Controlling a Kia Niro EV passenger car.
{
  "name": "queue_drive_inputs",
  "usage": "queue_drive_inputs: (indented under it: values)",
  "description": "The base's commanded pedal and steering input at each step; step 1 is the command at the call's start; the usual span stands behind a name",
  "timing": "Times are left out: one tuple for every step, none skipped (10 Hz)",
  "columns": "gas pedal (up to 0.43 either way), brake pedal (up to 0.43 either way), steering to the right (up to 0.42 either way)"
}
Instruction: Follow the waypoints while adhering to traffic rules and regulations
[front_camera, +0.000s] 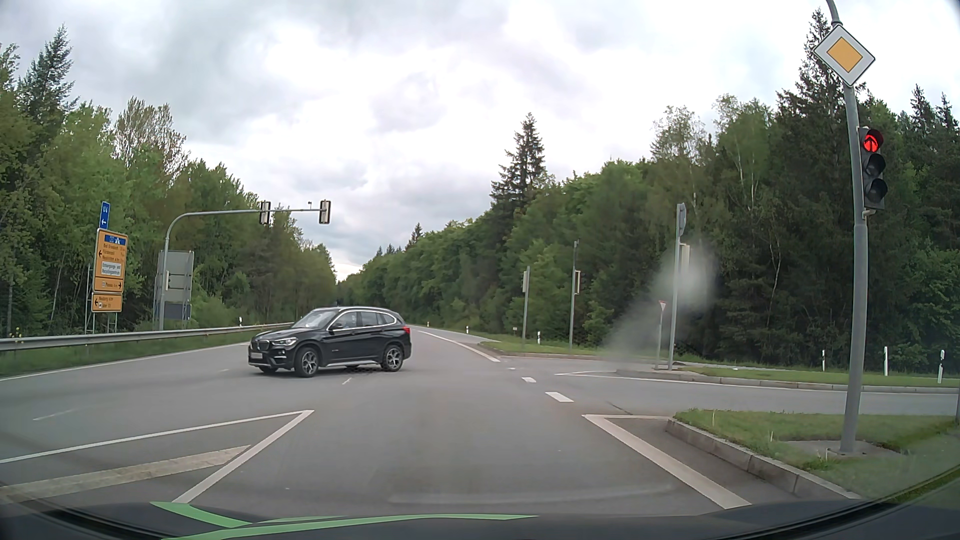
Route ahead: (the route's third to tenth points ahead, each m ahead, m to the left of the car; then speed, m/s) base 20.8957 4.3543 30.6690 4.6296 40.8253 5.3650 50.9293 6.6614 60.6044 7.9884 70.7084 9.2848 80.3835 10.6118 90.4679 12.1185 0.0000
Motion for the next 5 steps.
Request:
queue_drive_inputs:
  values:
    - [0.0,0.28,-0.01]
    - [0.0,0.28,-0.01]
    - [0.0,0.28,-0.01]
    - [0.0,0.28,-0.01]
    - [0.0,0.28,-0.01]
